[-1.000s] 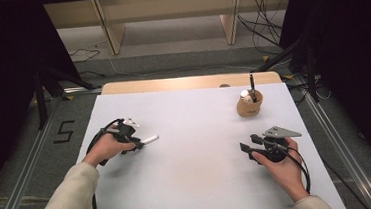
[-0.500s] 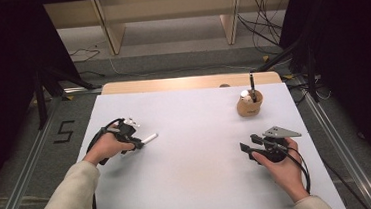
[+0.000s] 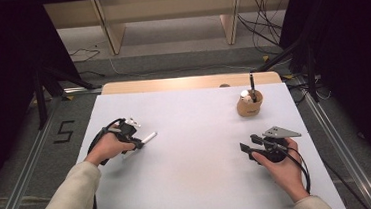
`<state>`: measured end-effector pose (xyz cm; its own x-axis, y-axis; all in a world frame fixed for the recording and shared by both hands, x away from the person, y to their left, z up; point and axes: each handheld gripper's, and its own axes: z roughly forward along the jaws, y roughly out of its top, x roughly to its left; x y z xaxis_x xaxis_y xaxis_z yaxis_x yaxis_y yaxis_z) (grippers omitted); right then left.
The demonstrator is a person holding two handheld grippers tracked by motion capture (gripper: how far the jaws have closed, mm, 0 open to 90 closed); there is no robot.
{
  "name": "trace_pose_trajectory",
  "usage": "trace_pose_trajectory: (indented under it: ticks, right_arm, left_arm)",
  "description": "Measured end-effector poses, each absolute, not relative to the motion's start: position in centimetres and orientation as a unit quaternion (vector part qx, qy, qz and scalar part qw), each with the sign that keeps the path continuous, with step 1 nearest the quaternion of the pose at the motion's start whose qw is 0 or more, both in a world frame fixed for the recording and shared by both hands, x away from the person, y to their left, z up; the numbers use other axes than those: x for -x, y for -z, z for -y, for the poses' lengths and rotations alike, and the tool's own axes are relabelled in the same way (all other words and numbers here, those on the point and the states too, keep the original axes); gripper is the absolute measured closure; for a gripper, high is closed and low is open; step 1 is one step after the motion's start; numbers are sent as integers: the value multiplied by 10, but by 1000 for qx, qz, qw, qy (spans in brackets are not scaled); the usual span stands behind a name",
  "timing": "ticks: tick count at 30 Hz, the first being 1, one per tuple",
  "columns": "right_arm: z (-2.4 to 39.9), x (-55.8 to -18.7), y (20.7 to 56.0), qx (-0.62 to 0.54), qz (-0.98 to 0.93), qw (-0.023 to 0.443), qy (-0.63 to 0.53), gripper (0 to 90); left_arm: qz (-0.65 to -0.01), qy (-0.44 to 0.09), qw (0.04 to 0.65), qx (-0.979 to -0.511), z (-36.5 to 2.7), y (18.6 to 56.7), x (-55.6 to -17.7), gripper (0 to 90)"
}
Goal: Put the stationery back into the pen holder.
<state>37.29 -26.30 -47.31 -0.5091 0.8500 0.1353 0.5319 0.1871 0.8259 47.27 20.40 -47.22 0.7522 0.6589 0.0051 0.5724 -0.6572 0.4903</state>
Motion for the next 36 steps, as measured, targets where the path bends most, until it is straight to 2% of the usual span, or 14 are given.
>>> trace_pose_trajectory:
  ticks: [7,15,25,31,36]
  right_arm:
    - [262,-373,473,-460,-748,181,-444,421]
    - [258,-372,473,-458,-746,175,-450,404]
    - [251,-374,473,-459,-741,162,-462,372]
    - [245,-375,475,-464,-735,152,-470,353]
    - [237,-377,474,-464,-732,141,-479,370]
  left_arm:
    - [-351,-102,246,-898,-205,473,-469,785]
    - [-356,-122,312,-873,-195,471,-457,785]
    - [-362,-146,418,-820,-160,465,-439,785]
    - [-349,-158,454,-805,-139,460,-428,785]
    - [-336,-159,472,-799,-119,456,-419,785]
